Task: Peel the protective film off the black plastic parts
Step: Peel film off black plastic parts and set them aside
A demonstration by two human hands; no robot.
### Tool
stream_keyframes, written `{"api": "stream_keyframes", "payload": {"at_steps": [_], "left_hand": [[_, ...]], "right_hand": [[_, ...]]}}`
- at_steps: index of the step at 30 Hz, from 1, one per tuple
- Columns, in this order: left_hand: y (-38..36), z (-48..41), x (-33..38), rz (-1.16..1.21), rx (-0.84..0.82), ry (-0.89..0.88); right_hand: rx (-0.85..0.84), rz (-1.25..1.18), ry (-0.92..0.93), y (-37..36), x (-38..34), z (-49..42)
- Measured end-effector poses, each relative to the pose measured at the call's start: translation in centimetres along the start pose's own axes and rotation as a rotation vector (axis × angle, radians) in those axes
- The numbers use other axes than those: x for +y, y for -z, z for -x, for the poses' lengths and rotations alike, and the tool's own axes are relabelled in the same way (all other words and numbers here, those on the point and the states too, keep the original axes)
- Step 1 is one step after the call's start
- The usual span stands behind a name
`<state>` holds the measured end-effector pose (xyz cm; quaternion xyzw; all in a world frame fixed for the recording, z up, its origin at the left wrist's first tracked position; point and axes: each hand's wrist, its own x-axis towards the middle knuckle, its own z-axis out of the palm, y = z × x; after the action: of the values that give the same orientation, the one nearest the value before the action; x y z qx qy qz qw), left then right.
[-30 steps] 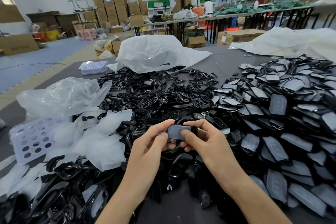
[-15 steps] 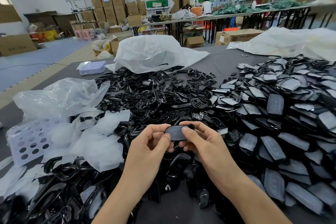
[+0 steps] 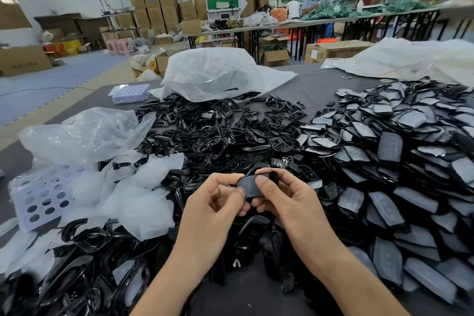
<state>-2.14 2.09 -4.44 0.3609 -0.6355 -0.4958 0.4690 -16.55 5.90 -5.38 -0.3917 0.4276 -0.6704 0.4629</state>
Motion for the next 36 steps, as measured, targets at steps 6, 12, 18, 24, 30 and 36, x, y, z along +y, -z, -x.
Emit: {"api": "stream_keyframes", "payload": {"at_steps": [6, 12, 18, 24, 30, 36], "left_hand": [[0.0, 0.1, 0.2, -0.012, -0.008, -0.002], [0.2, 0.0, 0.3, 0.015, 0.016, 0.000], [0.1, 0.2, 0.4, 0.023, 0.015, 0.003], [0.0, 0.4, 0.5, 0.010, -0.009, -0.012], [-0.4, 0.6, 0.5, 0.042, -0.056, -0.025], [-0.1, 0.5, -0.2, -0.162, -0.072, -0.127]], "right_hand": [[0.008, -0.047, -0.028, -0.2, 0.1, -0.2], [-0.040, -0.135, -0.069, 0.0, -0.2, -0.3], [-0.043, -0.105, -0.064, 0.2, -0.3, -0.1], [-0.073, -0.070, -0.084, 0.2, -0.1, -0.2], [-0.112, -0.045, -0.096, 0.5, 0.4, -0.4], [-0.133, -0.006, -0.097, 1.0, 0.3, -0.6]]}}
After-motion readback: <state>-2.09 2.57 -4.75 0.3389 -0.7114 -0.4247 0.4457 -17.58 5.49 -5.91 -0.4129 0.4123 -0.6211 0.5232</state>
